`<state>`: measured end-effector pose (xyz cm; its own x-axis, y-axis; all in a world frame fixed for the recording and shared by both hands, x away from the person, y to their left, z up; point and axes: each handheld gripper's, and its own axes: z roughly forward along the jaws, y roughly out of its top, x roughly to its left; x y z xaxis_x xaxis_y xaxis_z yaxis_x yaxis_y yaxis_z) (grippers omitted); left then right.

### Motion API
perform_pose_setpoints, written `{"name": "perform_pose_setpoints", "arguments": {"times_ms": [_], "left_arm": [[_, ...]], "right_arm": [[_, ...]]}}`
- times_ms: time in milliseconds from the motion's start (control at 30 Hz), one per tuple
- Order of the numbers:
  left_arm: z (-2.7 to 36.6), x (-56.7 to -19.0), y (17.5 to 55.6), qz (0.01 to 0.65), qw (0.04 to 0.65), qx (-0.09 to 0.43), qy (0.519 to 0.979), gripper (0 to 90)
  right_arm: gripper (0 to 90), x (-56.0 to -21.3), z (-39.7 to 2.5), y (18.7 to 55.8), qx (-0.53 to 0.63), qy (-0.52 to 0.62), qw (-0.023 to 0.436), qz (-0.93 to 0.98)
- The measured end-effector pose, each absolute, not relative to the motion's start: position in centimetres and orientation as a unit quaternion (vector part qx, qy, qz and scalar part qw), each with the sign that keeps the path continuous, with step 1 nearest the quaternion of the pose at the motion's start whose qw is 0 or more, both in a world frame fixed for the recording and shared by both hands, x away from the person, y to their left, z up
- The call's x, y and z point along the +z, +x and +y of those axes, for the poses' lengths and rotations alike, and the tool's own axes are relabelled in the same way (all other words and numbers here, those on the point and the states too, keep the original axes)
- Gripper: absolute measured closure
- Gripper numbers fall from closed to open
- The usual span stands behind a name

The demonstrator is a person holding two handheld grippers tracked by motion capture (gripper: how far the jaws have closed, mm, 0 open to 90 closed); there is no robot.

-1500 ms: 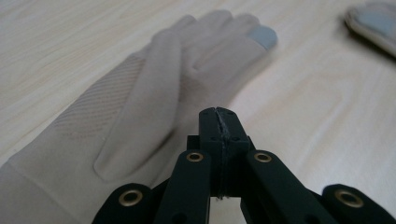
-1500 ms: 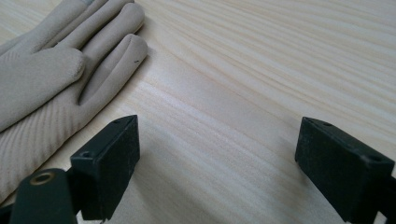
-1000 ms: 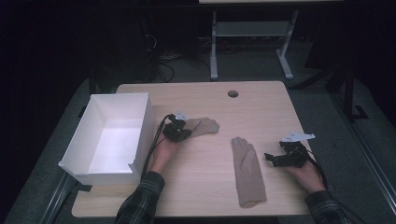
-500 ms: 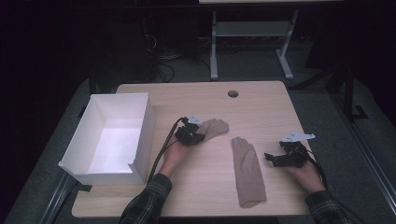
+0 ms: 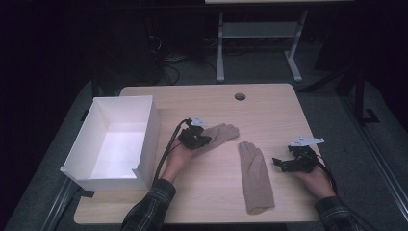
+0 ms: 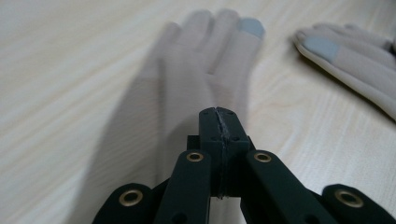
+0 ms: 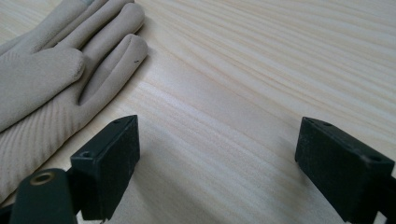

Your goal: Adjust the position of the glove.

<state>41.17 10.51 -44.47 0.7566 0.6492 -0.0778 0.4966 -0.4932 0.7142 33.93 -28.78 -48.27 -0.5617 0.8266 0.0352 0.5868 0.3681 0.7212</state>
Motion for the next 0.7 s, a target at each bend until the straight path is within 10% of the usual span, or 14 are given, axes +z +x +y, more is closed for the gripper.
{"name": "perform_pose_setpoints", "arguments": {"times_ms": [700], "left_arm": [[13.8,-46.1,41.7,0.382,0.332,0.118,0.854,89.9]], "right_arm": [[13.3,-48.3,-28.8,33.9,0.354,0.436,0.169,0.810]]}}
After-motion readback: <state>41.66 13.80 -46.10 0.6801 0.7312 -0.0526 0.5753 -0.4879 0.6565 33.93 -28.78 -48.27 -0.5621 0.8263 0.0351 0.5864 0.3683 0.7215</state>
